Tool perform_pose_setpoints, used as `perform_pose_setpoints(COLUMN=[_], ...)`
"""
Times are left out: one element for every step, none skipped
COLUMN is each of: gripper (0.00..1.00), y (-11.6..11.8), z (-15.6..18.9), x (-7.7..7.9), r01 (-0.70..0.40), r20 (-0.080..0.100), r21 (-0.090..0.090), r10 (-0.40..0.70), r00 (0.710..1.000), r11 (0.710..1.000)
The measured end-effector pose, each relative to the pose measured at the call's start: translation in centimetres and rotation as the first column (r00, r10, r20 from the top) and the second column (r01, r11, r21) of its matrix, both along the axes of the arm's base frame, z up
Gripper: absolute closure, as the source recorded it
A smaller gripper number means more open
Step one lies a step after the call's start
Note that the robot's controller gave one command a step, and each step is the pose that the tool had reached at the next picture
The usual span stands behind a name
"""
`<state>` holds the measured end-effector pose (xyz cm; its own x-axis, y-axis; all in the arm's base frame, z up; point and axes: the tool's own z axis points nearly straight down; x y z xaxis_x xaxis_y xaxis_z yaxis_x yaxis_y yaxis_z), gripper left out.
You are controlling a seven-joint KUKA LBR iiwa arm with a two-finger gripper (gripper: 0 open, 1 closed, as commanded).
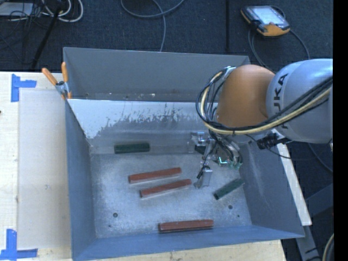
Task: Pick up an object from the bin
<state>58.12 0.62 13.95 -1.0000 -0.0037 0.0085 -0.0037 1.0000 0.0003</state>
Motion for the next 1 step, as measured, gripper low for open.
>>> perform_pose_setpoints(gripper=[0.00], y=[0.00], z=[0.45], x=[0.18], r01=[0.000], r20=[0.007], r21=[0.000], r10=[0.000], r00=[1.000], r11=[1.000])
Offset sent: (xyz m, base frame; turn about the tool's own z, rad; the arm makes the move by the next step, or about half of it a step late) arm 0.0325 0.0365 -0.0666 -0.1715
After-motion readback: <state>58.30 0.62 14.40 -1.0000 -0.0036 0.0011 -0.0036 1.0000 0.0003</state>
